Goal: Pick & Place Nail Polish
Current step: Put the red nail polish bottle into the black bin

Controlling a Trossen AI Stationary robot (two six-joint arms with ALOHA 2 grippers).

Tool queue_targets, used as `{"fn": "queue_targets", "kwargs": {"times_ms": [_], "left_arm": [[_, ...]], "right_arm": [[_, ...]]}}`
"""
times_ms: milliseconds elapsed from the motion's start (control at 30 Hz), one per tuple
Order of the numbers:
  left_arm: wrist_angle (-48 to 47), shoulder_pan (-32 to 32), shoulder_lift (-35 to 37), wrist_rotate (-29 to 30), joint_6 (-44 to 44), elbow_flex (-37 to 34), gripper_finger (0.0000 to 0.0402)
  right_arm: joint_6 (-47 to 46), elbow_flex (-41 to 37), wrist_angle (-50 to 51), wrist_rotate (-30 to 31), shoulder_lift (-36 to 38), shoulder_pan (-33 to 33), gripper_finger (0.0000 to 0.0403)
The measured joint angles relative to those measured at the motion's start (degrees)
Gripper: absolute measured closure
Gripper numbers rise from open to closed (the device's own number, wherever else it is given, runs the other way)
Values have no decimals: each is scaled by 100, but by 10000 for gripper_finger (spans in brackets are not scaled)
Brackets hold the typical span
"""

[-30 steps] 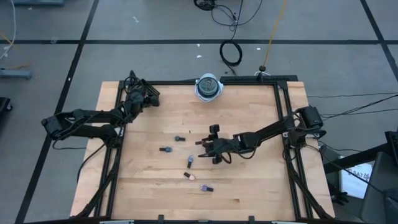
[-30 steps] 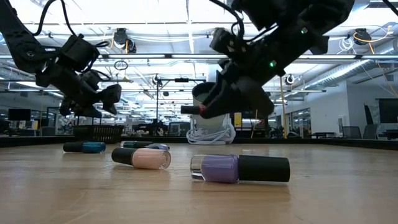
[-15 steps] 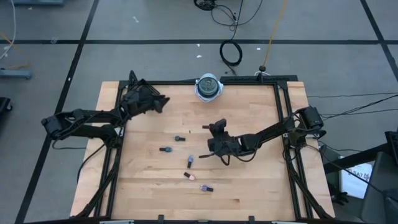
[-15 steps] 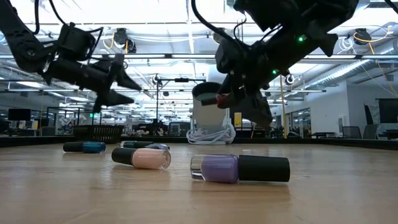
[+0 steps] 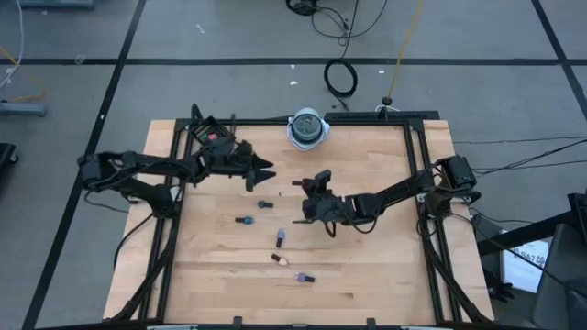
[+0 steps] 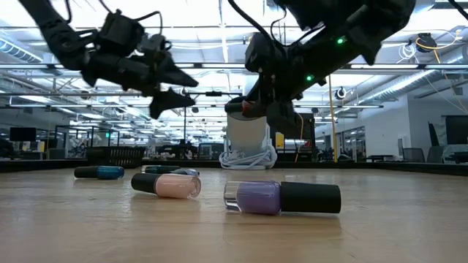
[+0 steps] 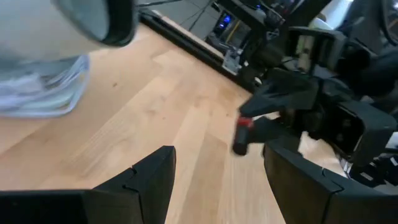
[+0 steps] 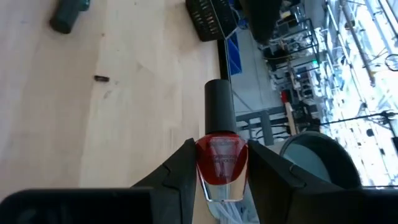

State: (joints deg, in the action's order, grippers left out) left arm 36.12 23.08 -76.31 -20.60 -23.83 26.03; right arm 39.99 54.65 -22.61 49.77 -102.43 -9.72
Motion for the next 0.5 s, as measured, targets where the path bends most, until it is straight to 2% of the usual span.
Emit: {"fn": "queue_targets", "kwargs": {"times_ms": [200,500], "left_arm": [[7,-228,-675,17,53,653,160],[5,-386,-1432,286,100,1142,160]], "right_arm": [[86,-34,-390,-185,0,339,297],[127,-34,-483,-218,0,351,297]]}}
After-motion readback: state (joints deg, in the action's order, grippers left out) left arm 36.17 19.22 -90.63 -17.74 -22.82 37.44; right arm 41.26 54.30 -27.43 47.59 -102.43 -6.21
